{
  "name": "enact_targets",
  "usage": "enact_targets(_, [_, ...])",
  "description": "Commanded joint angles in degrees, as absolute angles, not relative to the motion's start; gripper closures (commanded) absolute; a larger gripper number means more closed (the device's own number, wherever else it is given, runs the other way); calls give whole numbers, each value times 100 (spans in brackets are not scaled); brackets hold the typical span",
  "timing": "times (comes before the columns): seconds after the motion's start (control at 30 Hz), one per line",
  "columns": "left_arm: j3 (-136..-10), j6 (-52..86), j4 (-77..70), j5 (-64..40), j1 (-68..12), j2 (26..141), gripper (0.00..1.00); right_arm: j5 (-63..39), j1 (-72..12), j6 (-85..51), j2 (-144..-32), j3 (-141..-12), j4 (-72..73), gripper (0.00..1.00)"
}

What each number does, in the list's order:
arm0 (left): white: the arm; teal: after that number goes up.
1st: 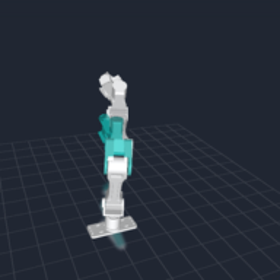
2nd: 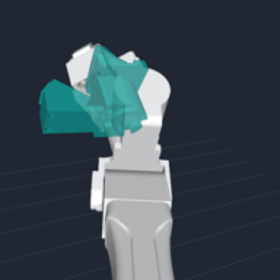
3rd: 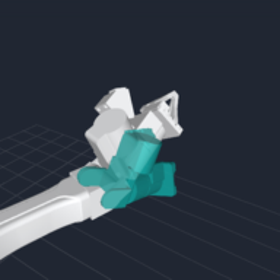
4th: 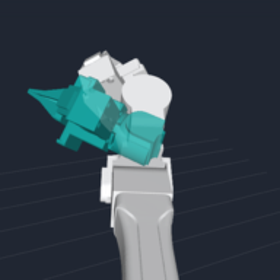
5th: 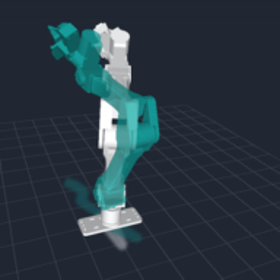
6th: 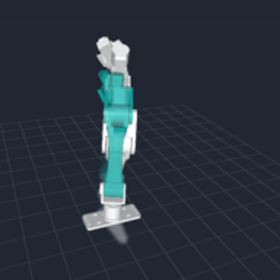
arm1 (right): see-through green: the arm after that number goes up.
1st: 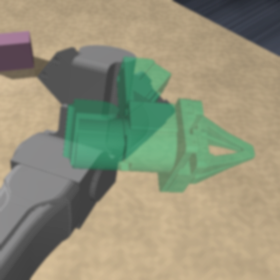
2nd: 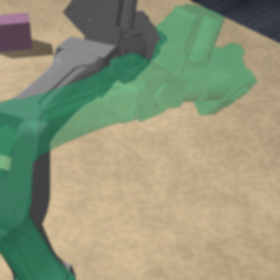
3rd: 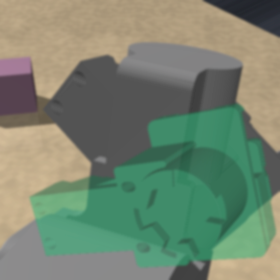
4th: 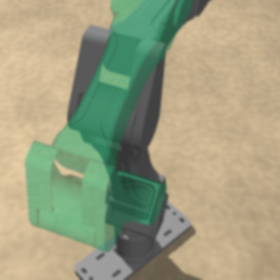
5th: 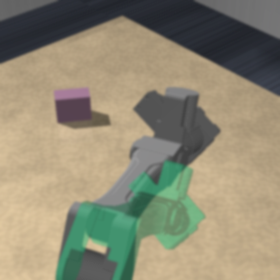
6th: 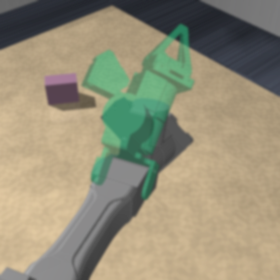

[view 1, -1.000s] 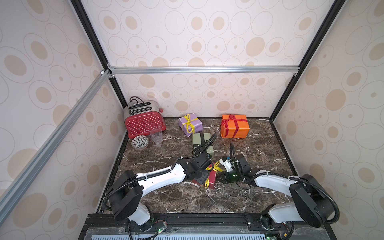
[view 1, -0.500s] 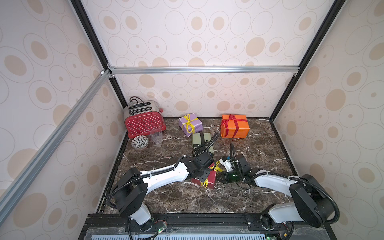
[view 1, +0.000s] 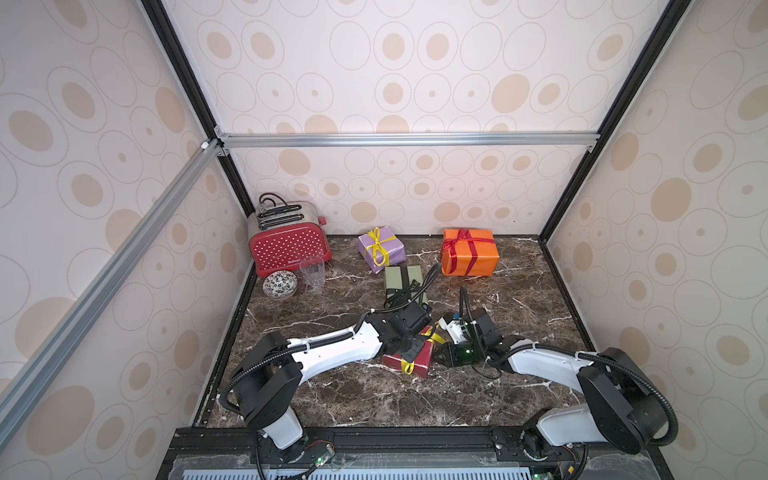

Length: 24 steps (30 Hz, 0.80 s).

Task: Untie the ribbon bows on the gift boxes
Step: Untie the ribbon from the gift box.

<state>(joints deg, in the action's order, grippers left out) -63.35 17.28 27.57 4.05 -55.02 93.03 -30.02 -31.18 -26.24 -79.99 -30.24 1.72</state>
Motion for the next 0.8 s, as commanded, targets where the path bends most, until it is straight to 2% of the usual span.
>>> enact_targets(0.0, [-6520, 1729, 2796, 352, -5537, 9388, 100, -2999, -3158, -2584, -7983, -3157, 158, 89])
enact_targets(0.47, [-6454, 1941, 2193, -391, -5537, 9280, 100, -2294, -3134, -2687, -7358, -3010, -44, 91])
enact_targets(0.77, [-6975, 2186, 1877, -905, -5632, 9616, 100, -2672, -2860, -2898, -6921, -2815, 101, 93])
